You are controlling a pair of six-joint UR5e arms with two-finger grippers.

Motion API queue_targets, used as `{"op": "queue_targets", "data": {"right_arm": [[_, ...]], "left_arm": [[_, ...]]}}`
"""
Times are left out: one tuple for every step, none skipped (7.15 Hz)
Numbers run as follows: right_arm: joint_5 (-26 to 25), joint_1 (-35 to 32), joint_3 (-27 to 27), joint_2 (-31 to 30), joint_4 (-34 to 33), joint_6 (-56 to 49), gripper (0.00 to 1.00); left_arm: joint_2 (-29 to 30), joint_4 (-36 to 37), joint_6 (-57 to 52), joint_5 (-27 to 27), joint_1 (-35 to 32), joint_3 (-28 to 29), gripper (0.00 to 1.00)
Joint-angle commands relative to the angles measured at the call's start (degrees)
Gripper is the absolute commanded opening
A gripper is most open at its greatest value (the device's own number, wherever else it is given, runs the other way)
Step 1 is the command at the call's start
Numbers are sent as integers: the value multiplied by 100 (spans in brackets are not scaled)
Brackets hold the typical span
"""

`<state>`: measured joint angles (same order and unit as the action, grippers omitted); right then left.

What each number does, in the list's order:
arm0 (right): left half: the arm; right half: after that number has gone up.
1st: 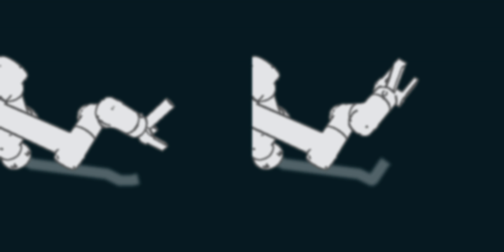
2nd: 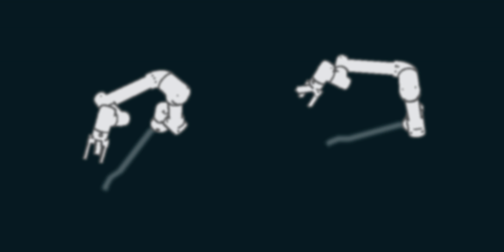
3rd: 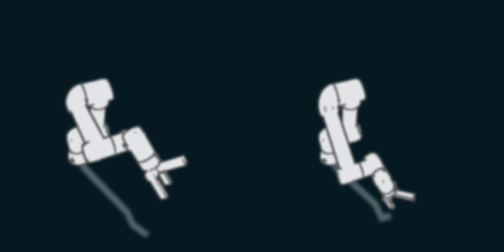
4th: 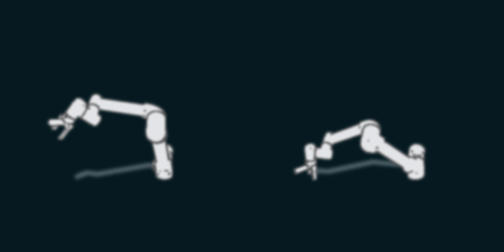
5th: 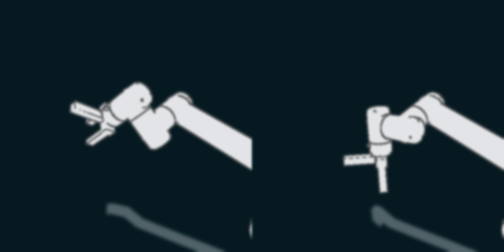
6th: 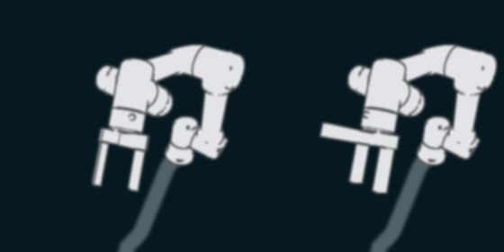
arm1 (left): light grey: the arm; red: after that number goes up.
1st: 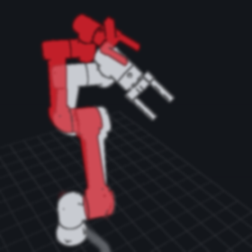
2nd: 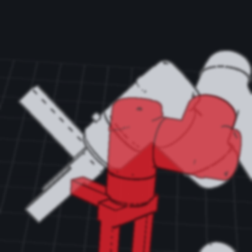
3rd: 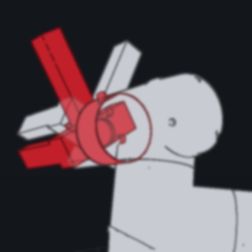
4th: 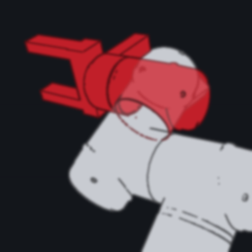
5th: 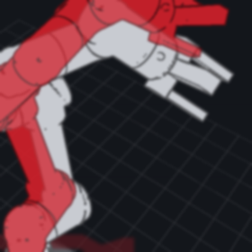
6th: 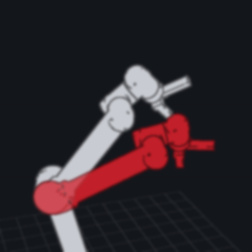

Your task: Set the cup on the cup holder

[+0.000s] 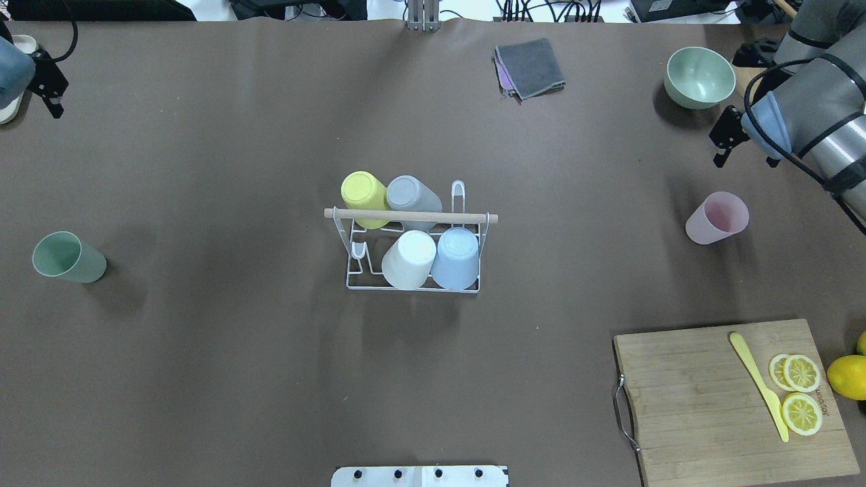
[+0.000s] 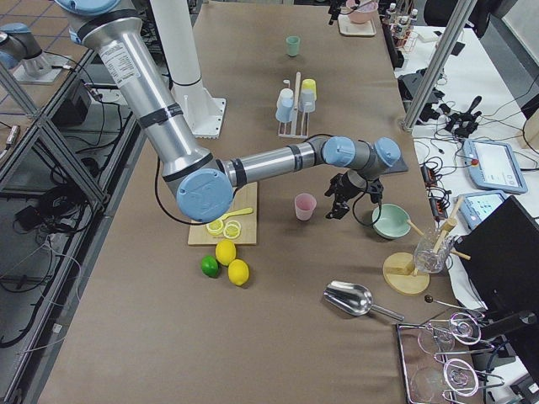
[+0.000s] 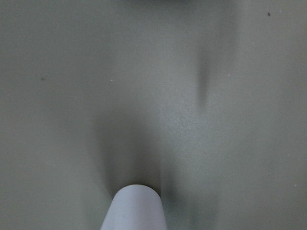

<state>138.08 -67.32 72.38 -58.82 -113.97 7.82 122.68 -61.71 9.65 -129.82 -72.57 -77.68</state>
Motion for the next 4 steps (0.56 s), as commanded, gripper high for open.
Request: {"op": "queue_targets", "data": {"right_arm": [[-18,52,-880,668,-467,-587,100],[-18,226,-1075,740,-469,-598,100],[0,333,-1207,793,-469,-598,99],[26,394,-1513,863,-460,-737,99]], "left_arm": [[125,774,-856,88,259,261,97],[72,774,-1069,245,417,375,97],[2,774,-1114,212,454,394,97],[1,774,-1123,72,463,420,97]]}}
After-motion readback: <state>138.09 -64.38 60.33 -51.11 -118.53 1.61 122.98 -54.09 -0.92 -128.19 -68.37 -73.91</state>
